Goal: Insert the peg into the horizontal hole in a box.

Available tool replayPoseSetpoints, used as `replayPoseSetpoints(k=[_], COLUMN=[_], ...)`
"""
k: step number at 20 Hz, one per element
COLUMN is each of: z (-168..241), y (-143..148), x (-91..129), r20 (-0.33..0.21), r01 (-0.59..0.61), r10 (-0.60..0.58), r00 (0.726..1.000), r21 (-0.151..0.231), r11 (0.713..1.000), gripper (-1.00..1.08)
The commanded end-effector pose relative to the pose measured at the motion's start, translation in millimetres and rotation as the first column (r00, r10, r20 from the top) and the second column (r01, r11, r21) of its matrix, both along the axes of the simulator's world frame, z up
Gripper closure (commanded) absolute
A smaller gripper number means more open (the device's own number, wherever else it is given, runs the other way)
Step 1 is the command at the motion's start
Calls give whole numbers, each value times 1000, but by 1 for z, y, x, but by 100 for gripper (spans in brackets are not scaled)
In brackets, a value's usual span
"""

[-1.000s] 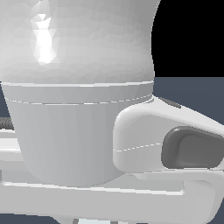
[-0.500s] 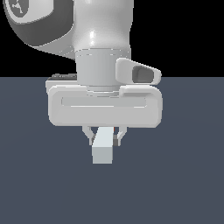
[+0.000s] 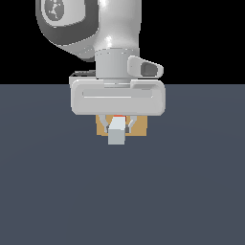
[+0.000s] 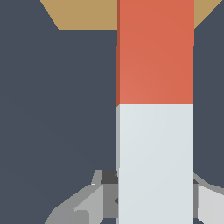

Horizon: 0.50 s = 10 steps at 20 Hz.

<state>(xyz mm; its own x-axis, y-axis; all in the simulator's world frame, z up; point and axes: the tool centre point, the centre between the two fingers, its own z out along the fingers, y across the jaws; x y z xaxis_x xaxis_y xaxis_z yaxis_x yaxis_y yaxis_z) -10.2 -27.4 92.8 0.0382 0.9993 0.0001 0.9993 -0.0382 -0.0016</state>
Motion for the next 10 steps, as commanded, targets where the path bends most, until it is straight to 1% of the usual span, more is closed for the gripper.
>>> replayPoseSetpoints(k=[1,10], z=[3,4], y=[6,8], x=[1,4], r20=[2,3], r01=[2,0], r10=[-2,0], r00=[1000,1000], r21=[0,0], r11=[1000,1000], gripper=[108,108])
